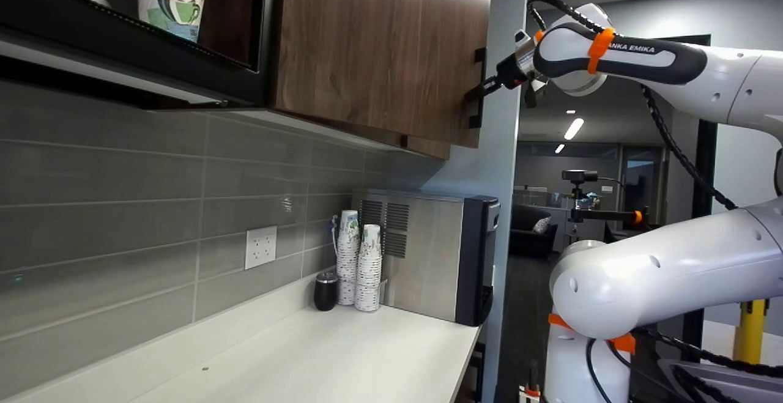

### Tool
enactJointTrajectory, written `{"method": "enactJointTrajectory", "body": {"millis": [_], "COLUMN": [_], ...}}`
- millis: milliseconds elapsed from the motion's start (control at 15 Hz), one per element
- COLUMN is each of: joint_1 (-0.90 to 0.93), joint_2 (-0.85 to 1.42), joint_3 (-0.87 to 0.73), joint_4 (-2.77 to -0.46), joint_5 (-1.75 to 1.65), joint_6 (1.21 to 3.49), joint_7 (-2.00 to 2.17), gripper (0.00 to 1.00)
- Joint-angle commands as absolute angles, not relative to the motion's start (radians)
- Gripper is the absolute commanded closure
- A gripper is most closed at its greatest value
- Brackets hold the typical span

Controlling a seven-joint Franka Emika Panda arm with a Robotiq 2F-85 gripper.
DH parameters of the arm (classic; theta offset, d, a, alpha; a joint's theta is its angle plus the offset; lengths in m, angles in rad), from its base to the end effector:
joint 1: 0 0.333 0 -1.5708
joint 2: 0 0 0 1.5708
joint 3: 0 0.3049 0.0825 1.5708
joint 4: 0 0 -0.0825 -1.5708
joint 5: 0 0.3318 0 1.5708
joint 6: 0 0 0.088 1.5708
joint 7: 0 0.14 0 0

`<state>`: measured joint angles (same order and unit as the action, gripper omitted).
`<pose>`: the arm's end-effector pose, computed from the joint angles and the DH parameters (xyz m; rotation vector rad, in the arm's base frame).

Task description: Open then close the top left cabinet door

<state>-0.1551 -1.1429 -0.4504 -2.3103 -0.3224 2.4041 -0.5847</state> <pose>0.1325 -0.2428 0.7317 2.2836 0.0569 1.3629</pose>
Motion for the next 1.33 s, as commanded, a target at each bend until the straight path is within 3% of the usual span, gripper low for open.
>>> {"method": "enactJointTrajectory", "body": {"millis": [0,1267], "joint_1": [-0.067,-0.048], "joint_2": [-1.023,-0.621], "joint_3": [-0.409,-0.473], "joint_4": [-2.256,-1.99], "joint_5": [-0.263,-0.088], "joint_6": [2.452,2.538], "joint_7": [-0.494,-0.472], "gripper": [0.96,0.96]}}
